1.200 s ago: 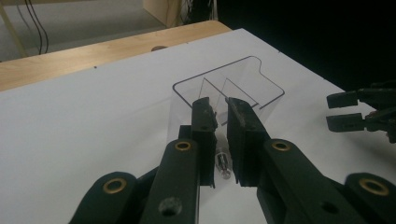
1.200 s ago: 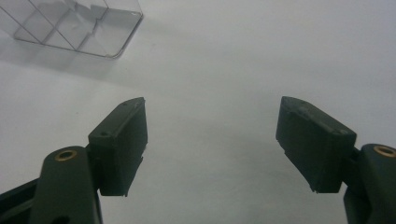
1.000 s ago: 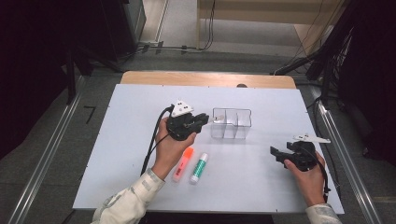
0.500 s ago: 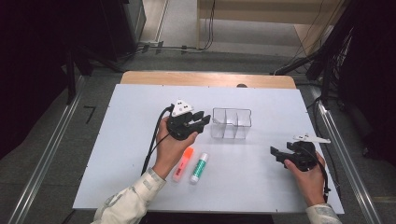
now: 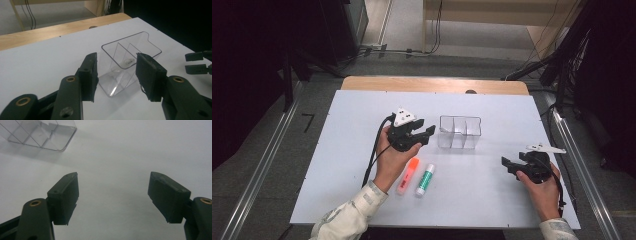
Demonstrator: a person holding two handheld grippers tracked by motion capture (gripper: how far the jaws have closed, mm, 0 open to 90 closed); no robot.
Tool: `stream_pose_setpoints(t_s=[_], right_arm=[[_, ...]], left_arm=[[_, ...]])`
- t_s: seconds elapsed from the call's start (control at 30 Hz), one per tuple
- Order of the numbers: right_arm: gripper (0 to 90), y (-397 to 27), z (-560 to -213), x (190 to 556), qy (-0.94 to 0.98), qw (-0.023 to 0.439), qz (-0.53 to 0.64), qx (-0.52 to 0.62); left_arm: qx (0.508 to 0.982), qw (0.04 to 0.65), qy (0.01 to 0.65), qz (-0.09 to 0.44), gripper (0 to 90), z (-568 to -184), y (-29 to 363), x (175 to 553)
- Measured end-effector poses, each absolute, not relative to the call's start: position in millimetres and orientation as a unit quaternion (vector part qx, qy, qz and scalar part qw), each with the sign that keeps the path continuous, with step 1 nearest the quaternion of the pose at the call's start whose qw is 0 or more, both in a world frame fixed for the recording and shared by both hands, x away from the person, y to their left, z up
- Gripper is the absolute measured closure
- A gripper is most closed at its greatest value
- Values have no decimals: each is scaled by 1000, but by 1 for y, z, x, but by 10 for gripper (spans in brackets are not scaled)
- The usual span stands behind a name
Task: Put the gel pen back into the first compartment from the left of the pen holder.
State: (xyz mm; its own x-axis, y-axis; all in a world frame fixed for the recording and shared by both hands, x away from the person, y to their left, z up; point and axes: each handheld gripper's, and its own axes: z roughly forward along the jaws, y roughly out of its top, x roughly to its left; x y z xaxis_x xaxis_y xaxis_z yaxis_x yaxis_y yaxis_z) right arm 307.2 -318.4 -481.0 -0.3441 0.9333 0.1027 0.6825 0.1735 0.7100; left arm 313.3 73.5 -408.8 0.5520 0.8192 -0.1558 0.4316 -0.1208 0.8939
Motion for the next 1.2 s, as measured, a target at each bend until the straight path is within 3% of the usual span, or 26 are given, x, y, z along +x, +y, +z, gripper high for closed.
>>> stream_pose_setpoints(t_s=[1.2], right_arm=[[235,-317,-481,307,746,181,343,542]], left_arm=[[712,455,488,216,364,-450,115,292]])
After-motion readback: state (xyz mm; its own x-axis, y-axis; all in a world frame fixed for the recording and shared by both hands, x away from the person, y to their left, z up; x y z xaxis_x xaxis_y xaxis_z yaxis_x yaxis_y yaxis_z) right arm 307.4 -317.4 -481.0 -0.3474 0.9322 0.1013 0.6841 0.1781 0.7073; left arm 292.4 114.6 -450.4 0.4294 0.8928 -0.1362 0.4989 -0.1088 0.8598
